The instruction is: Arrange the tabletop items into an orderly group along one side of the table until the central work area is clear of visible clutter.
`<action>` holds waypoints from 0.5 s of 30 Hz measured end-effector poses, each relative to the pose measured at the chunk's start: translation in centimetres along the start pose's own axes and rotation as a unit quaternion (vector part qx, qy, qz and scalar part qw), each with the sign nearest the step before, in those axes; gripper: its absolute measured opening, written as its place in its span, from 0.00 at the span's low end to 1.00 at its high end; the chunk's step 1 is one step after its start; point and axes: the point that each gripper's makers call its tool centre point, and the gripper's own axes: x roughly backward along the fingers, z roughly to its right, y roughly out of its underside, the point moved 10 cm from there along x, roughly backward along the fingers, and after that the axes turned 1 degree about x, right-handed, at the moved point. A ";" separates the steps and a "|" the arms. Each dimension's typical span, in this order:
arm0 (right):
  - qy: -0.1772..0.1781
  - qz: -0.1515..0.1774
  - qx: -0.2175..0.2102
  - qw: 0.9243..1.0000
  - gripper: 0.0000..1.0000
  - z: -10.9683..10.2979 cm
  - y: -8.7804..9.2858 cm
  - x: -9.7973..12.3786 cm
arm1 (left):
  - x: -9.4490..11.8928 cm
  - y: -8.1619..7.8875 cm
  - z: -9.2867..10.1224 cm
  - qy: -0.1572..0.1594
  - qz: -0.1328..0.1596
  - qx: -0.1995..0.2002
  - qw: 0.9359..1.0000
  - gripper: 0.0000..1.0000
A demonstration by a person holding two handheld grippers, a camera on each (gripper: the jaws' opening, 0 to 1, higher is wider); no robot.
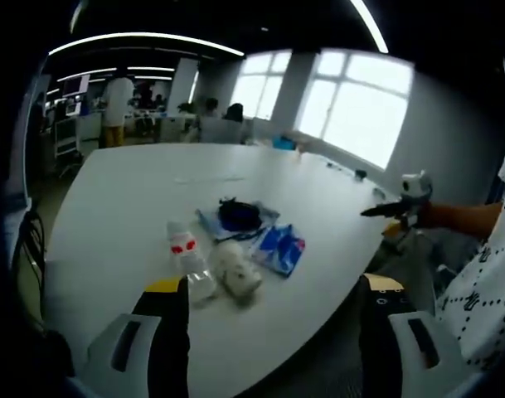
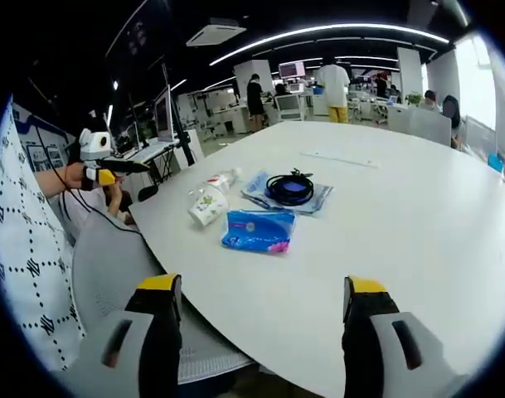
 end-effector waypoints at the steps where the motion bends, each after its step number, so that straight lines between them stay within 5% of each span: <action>1: 0.000 -0.001 0.000 1.000 0.79 0.0 0.0 0.0 | -0.1 -0.1 0.0 0.000 0.000 -0.001 1.000 0.81; 15: -0.002 0.003 0.005 1.000 0.78 0.7 -0.4 0.0 | -1.2 -0.6 0.3 0.007 -0.003 -0.010 1.000 0.81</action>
